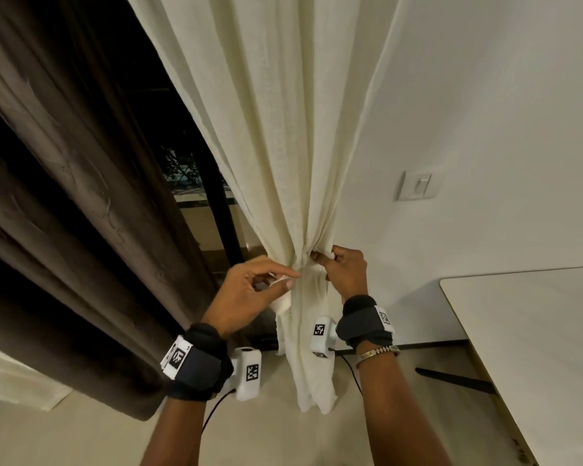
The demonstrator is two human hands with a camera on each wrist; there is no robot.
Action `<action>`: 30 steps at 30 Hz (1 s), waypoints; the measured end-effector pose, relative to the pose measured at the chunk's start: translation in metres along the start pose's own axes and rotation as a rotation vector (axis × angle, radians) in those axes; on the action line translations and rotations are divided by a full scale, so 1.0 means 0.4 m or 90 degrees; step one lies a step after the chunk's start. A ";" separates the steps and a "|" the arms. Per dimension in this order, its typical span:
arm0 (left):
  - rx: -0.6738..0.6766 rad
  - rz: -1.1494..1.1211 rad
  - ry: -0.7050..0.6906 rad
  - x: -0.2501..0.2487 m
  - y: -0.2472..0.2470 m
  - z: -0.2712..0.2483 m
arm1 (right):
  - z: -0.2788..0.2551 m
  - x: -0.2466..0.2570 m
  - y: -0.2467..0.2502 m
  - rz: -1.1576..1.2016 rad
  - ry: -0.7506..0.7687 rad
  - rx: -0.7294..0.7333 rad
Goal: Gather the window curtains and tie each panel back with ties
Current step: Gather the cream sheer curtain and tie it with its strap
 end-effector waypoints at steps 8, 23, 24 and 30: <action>0.109 0.024 0.022 -0.030 -0.074 0.064 | 0.002 -0.012 0.029 0.056 0.022 0.020; -0.028 0.384 -0.102 0.005 -0.123 0.109 | -0.035 -0.002 0.030 0.036 0.054 0.096; -0.027 0.369 -0.099 0.010 -0.123 0.111 | -0.041 0.000 0.028 0.033 0.055 0.107; -0.067 0.296 -0.052 0.052 -0.108 0.132 | -0.061 0.009 0.029 0.124 0.003 0.162</action>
Point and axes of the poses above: each hand's wrist, its own z-axis towards the middle knuckle, its own y-axis out of the back of the hand, x = y × z, the point moved 3 cm from there along z, towards the middle knuckle, and after that the axes turned 13 degrees about y, right-handed, at the moved point
